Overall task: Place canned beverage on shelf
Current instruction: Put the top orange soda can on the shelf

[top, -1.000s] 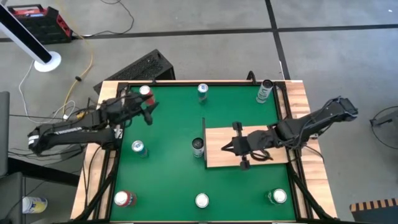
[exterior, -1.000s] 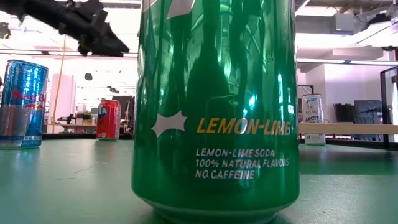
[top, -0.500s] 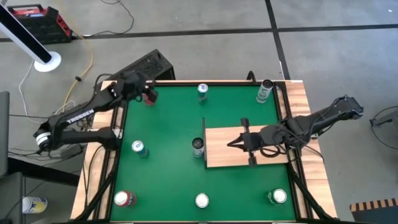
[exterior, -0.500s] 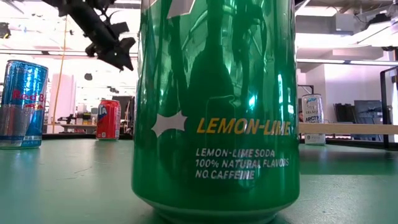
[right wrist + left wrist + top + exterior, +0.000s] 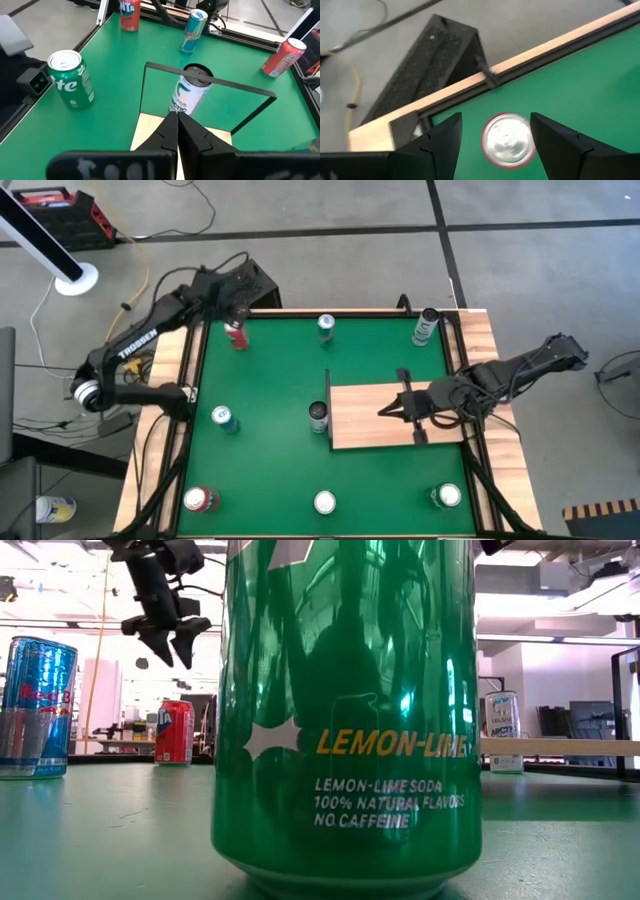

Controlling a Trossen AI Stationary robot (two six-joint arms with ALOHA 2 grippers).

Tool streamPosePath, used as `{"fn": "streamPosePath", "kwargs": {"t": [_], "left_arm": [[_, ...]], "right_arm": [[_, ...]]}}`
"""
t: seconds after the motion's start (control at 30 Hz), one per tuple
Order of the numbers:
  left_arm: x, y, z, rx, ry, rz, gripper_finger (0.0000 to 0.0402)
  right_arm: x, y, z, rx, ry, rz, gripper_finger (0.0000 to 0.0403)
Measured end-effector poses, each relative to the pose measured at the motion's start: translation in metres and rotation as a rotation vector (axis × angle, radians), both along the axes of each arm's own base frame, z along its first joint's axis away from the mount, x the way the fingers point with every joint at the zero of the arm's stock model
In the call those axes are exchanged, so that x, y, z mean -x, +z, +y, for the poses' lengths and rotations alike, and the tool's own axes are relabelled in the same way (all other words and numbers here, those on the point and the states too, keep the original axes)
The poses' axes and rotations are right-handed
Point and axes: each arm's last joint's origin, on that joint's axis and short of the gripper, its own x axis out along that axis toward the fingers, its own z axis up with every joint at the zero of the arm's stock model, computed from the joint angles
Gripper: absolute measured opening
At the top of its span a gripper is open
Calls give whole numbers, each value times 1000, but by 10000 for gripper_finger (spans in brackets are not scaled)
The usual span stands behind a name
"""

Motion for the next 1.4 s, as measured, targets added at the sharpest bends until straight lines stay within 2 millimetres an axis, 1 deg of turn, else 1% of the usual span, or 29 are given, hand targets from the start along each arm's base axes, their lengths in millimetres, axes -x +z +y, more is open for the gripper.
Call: {"fn": "streamPosePath", "kwargs": {"t": [0.07, 0.17, 0.33, 0.43, 0.5, 0.6, 0.7, 0.77, 0.9, 0.97, 1.07, 1.17, 1.23, 1.4], "left_arm": [[-5, 7, 6, 8, -17, 11, 220], [-12, 13, 15, -12, -67, 63, 220], [-21, 10, 24, -9, -100, 99, 215], [-26, 8, 30, -35, -108, 98, 213], [-29, 7, 34, -42, -87, 67, 213], [-32, 5, 37, -25, -2, -29, 213], [-34, -3, 43, 42, 83, -115, 213], [-33, -11, 47, 130, 142, -181, 213], [-30, -20, 57, 284, 151, -311, 217], [-27, -23, 62, 329, 163, -348, 218], [-17, -25, 68, 346, 208, -360, 218], [-5, -20, 73, 361, 249, -366, 218], [2, -14, 74, 371, 271, -361, 218], [11, -2, 75, 380, 296, -331, 218]], "right_arm": [[5, 1, -2, 2, 1, 8, 27], [11, 1, -4, 6, 6, 28, 30], [20, 0, -7, 26, 12, 75, 32], [24, 0, -9, 37, 18, 77, 29], [26, 0, -9, 46, 22, 85, 28], [27, -1, -10, 51, 22, 96, 29], [28, -2, -10, 57, 21, 109, 31], [28, -2, -11, 63, 19, 117, 31], [28, -4, -14, 86, 8, 137, 28], [27, -4, -16, 86, -4, 138, 28], [27, -5, -18, 78, -22, 141, 29], [27, -5, -20, 74, -36, 151, 31], [27, -5, -21, 74, -43, 152, 31], [26, -5, -25, 72, -64, 154, 28]]}}
